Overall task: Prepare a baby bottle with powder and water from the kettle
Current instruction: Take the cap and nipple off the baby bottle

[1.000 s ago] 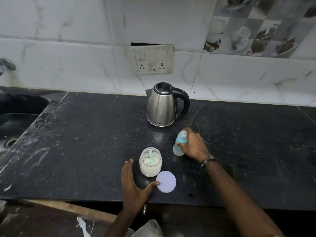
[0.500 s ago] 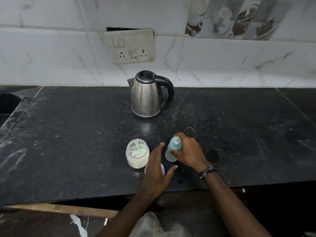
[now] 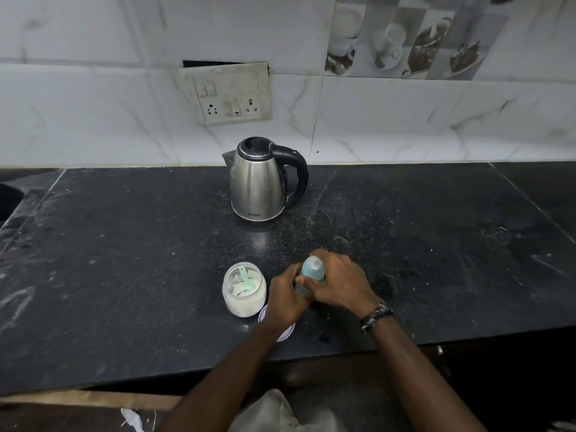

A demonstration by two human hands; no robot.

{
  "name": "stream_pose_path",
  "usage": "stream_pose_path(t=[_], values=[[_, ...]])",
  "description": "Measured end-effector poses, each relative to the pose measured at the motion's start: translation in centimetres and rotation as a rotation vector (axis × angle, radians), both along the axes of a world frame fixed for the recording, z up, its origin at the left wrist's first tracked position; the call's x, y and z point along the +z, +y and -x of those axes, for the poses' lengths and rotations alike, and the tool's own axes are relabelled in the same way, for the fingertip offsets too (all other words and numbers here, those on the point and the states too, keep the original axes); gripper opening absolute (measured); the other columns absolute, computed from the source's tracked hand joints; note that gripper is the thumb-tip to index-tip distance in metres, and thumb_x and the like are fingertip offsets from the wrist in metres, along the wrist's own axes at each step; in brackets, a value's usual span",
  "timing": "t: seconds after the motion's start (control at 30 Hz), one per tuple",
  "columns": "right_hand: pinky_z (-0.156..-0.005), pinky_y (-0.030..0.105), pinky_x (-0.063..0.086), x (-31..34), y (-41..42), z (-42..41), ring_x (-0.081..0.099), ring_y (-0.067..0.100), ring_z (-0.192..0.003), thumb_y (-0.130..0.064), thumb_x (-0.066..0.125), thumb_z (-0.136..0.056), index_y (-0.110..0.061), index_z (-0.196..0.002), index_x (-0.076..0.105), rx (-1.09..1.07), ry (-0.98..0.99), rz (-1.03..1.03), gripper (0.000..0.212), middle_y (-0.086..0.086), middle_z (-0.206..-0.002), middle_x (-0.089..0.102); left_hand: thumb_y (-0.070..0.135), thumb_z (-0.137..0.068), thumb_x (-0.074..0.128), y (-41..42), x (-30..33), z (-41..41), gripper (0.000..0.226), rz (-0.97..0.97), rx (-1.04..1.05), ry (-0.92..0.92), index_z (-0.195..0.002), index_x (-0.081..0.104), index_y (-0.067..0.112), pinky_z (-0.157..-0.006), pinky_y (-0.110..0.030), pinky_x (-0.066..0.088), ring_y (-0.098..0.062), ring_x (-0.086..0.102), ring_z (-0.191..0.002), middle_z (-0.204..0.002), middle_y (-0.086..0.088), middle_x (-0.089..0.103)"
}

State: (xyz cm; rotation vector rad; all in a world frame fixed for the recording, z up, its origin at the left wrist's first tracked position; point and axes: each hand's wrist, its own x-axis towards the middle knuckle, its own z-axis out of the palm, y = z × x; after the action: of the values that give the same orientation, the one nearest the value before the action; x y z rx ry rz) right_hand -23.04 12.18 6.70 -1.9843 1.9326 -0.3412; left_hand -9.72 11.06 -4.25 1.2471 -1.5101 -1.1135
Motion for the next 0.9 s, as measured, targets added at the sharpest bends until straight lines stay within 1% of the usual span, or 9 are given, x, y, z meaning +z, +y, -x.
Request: stream_pose_path(t=[0.07, 0.17, 0.23, 0.33, 0.4, 0.53, 0.6, 0.77, 0.9], values=[[-0.074, 0.036, 0.051, 0.6, -0.3, 0.0, 0.065, 0.026, -0.092, -0.082, 0.047, -0.07, -0.028, -0.099, 0.062, -0.041, 0.1, 0.021, 0.063, 0.0, -0.101, 0.068, 0.035, -0.068, 0.082, -0.1, -0.1, 0.0, 0.044, -0.011, -0.005, 0.0, -0.108, 0.072, 0.021, -0.074, -0.04, 0.061, -0.009, 0.075, -0.086, -0.092, 0.004, 0.078], [-0.077, 0.039, 0.049, 1.1, -0.8, -1.0, 0.065, 0.032, -0.095, -0.084, 0.033, -0.079, -0.019, -0.096, 0.065, -0.099, 0.231, 0.038, 0.074, 0.01, -0.103, 0.068, 0.039, -0.071, 0.083, -0.4, -0.4, 0.0, 0.048, -0.009, -0.023, -0.005, -0.112, 0.072, 0.018, -0.076, -0.041, 0.062, -0.008, 0.076, -0.087, -0.094, 0.004, 0.079], [-0.078, 0.038, 0.048, 1.4, -1.0, -1.9, 0.064, 0.033, -0.097, -0.074, 0.036, -0.087, -0.011, -0.095, 0.064, -0.103, 0.262, 0.035, 0.069, 0.013, -0.105, 0.067, 0.041, -0.072, 0.083, -0.5, -0.3, 0.0, 0.051, -0.007, -0.031, -0.009, -0.115, 0.072, 0.016, -0.077, -0.041, 0.062, -0.008, 0.076, -0.089, -0.095, 0.004, 0.08], [-0.077, 0.037, 0.049, 1.4, -1.4, -2.3, 0.064, 0.034, -0.095, -0.056, 0.05, -0.089, -0.007, -0.094, 0.064, -0.09, 0.261, 0.061, 0.051, 0.015, -0.103, 0.067, 0.036, -0.07, 0.085, -0.5, 0.0, -0.2, 0.034, -0.012, -0.035, -0.02, -0.099, 0.071, 0.024, -0.069, -0.035, 0.061, -0.003, 0.074, -0.082, -0.088, 0.006, 0.079], [-0.071, 0.036, 0.046, 1.5, -1.5, -1.8, 0.064, 0.033, -0.089, -0.051, 0.054, -0.086, -0.01, -0.091, 0.064, -0.001, 0.275, 0.067, 0.043, 0.014, -0.098, 0.067, 0.028, -0.071, 0.086, -0.5, 0.0, -0.3, 0.028, -0.011, -0.046, -0.012, -0.094, 0.071, 0.026, -0.068, -0.035, 0.059, -0.002, 0.073, -0.081, -0.086, 0.005, 0.078], [-0.066, 0.032, 0.042, 2.3, -1.2, 0.0, 0.063, 0.028, -0.082, -0.043, 0.059, -0.075, -0.023, -0.099, 0.063, 0.261, 0.309, 0.073, 0.032, 0.007, -0.093, 0.068, 0.021, -0.078, 0.086, -0.8, -0.1, -0.6, 0.032, 0.005, -0.073, 0.006, -0.106, 0.072, 0.022, -0.074, -0.024, 0.057, -0.003, 0.074, -0.089, -0.092, 0.007, 0.077], [-0.072, 0.03, 0.045, 2.8, -0.8, 1.1, 0.062, 0.022, -0.086, -0.036, 0.064, -0.07, -0.027, -0.109, 0.058, 0.28, 0.167, 0.103, 0.041, 0.001, -0.1, 0.066, 0.021, -0.077, 0.087, -0.9, -0.1, -0.7, 0.037, 0.022, -0.08, 0.019, -0.11, 0.072, 0.022, -0.077, -0.024, 0.058, -0.005, 0.074, -0.091, -0.096, 0.007, 0.078], [-0.092, 0.029, 0.045, 1.6, -0.5, 4.1, 0.052, 0.011, -0.108, -0.019, 0.074, -0.072, -0.023, -0.139, 0.041, -0.03, -0.302, 0.099, 0.074, -0.005, -0.123, 0.052, 0.021, -0.07, 0.091, -1.2, -0.7, -0.7, 0.055, 0.05, -0.08, -0.026, -0.118, 0.068, 0.033, -0.091, -0.035, 0.06, -0.004, 0.073, -0.102, -0.109, 0.014, 0.076], [-0.091, 0.027, 0.045, -2.1, -0.2, 6.0, 0.058, 0.016, -0.108, -0.016, 0.081, -0.075, -0.017, -0.12, 0.064, -0.177, -0.362, 0.208, 0.048, -0.002, -0.116, 0.059, 0.025, -0.07, 0.092, -1.2, -0.7, -0.7, 0.059, 0.036, -0.086, -0.04, -0.121, 0.064, 0.038, -0.095, -0.032, 0.059, -0.003, 0.071, -0.107, -0.114, 0.015, 0.074]])
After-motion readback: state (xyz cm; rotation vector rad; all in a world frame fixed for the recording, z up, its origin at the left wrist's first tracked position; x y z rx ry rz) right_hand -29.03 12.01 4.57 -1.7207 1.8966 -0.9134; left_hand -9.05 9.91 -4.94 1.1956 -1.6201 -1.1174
